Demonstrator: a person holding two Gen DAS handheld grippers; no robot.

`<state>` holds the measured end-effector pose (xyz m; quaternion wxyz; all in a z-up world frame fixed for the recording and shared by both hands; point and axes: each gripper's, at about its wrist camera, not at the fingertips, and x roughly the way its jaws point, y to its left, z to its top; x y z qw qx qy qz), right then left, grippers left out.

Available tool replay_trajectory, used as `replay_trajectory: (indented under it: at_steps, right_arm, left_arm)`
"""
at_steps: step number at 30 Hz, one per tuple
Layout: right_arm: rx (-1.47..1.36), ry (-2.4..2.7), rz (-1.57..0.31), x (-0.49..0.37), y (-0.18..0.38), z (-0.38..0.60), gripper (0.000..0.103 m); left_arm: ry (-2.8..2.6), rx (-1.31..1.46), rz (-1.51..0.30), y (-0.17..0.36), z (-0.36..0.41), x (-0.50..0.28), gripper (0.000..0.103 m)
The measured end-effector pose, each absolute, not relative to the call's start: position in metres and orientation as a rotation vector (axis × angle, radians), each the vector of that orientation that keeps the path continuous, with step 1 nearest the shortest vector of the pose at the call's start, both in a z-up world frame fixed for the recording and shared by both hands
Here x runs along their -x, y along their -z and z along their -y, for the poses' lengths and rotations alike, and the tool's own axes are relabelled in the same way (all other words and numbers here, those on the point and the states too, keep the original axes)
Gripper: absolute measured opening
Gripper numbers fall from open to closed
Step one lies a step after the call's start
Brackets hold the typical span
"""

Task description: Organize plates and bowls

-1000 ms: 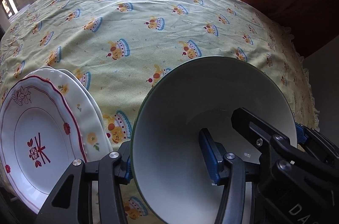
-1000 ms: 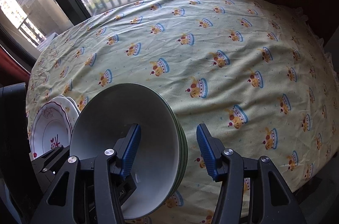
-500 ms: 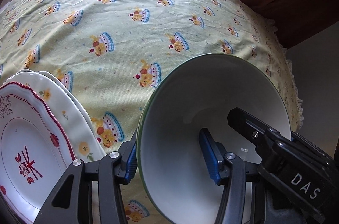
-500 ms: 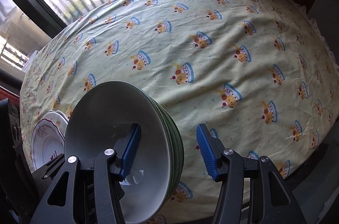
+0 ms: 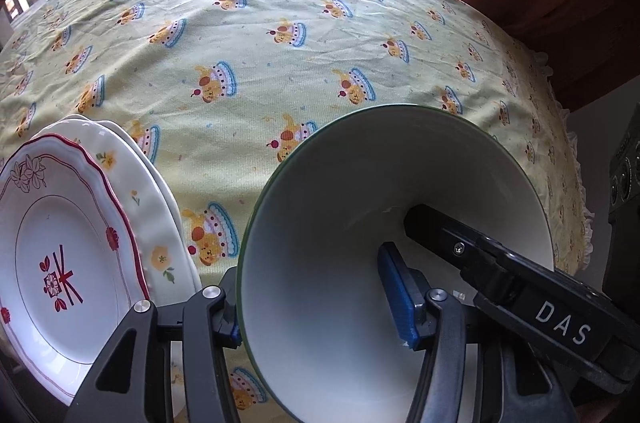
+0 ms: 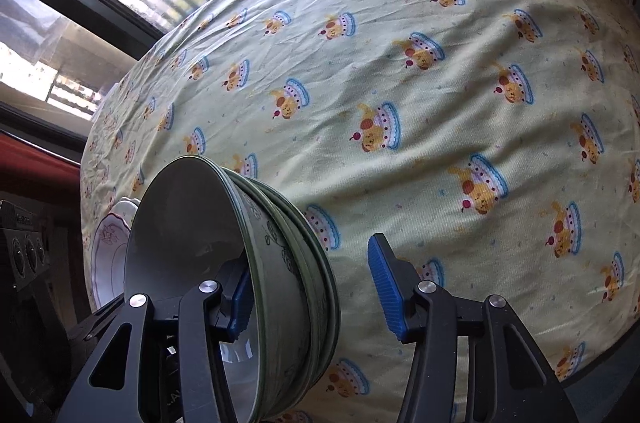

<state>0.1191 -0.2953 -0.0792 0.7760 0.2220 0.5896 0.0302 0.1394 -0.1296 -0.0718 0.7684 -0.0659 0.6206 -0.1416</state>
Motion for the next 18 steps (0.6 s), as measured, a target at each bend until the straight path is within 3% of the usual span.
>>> replay_trajectory:
  at_steps: [4, 18]
  right_arm:
    - [-0.511, -0.154, -1.291, -0.124, 0.082, 0.295, 0.038]
    - [-0.386, -0.247, -1.311, -0.130, 0.076, 0.298, 0.038]
  left_arm:
    - [0.250, 0.170, -1.352, 0.071, 0.130, -0.136, 0.057]
    - [0.091, 0.272, -1.330, 0.070, 0.139, -0.121, 0.050]
